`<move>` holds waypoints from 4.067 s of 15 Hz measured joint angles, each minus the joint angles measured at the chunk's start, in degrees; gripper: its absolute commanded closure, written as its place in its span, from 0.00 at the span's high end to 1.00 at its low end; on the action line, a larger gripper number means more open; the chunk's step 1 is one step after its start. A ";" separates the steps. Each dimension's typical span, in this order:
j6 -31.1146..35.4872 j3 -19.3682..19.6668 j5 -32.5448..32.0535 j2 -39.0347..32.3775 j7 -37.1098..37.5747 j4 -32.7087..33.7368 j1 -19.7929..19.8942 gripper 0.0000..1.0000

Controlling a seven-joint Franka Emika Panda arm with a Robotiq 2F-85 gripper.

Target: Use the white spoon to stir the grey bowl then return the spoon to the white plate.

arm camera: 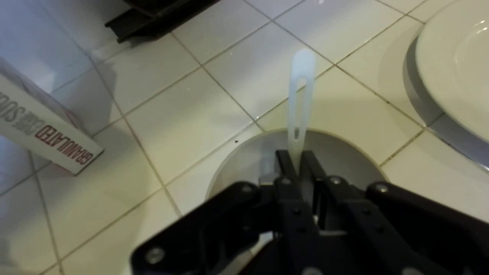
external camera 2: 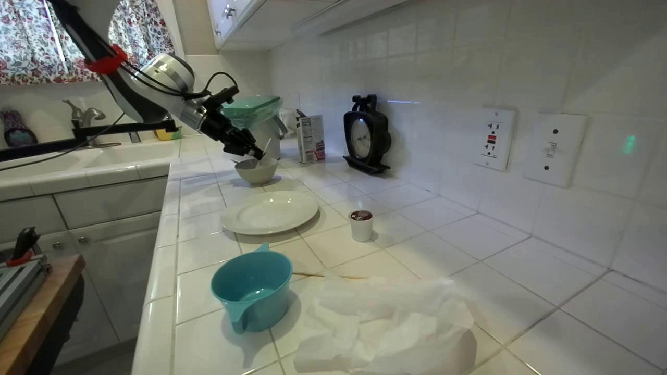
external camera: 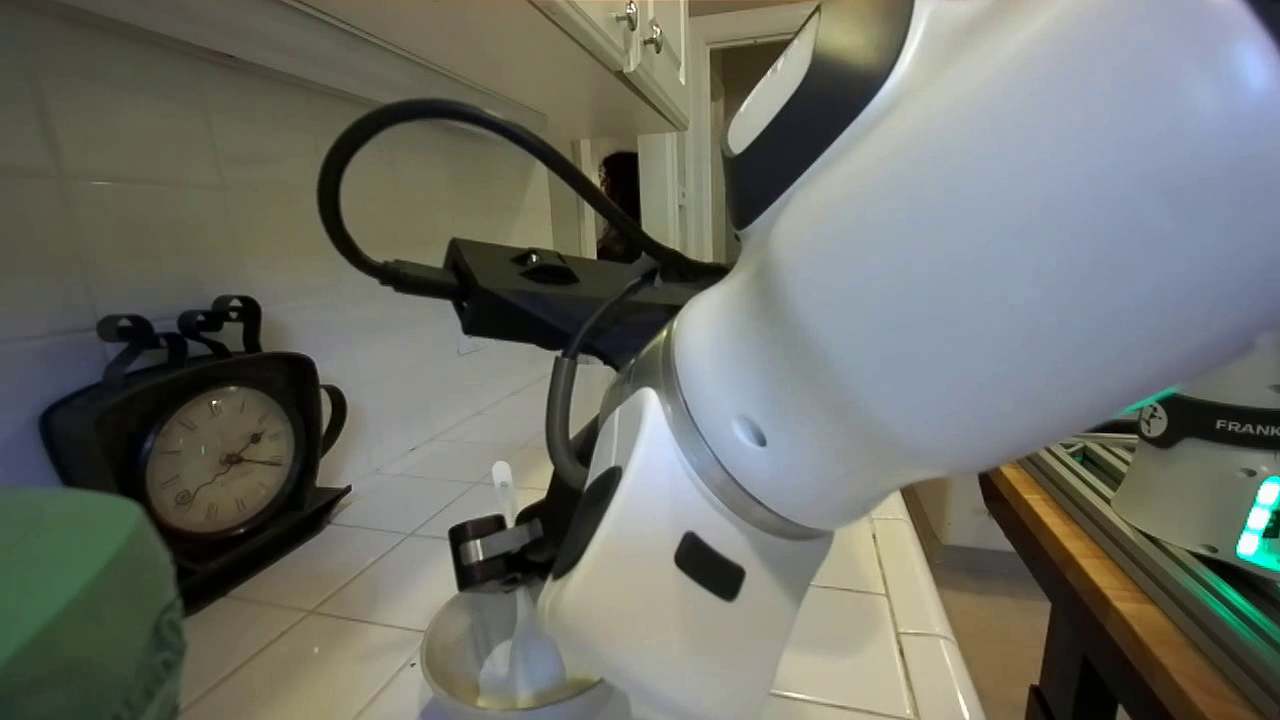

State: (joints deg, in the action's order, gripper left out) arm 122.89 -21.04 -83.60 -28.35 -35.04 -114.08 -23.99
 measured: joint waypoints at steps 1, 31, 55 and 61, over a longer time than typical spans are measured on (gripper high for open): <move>0.00 0.08 -0.07 -0.07 0.00 0.30 0.00 0.03; -2.05 0.83 -0.19 -1.55 0.00 2.44 -0.24 0.03; -0.92 1.04 9.35 8.10 0.11 0.04 3.19 0.03; 5.78 1.28 20.25 15.11 0.11 -5.92 7.30 0.03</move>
State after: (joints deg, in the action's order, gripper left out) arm 128.67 -19.76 -63.35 -13.24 -34.93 -120.00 -16.69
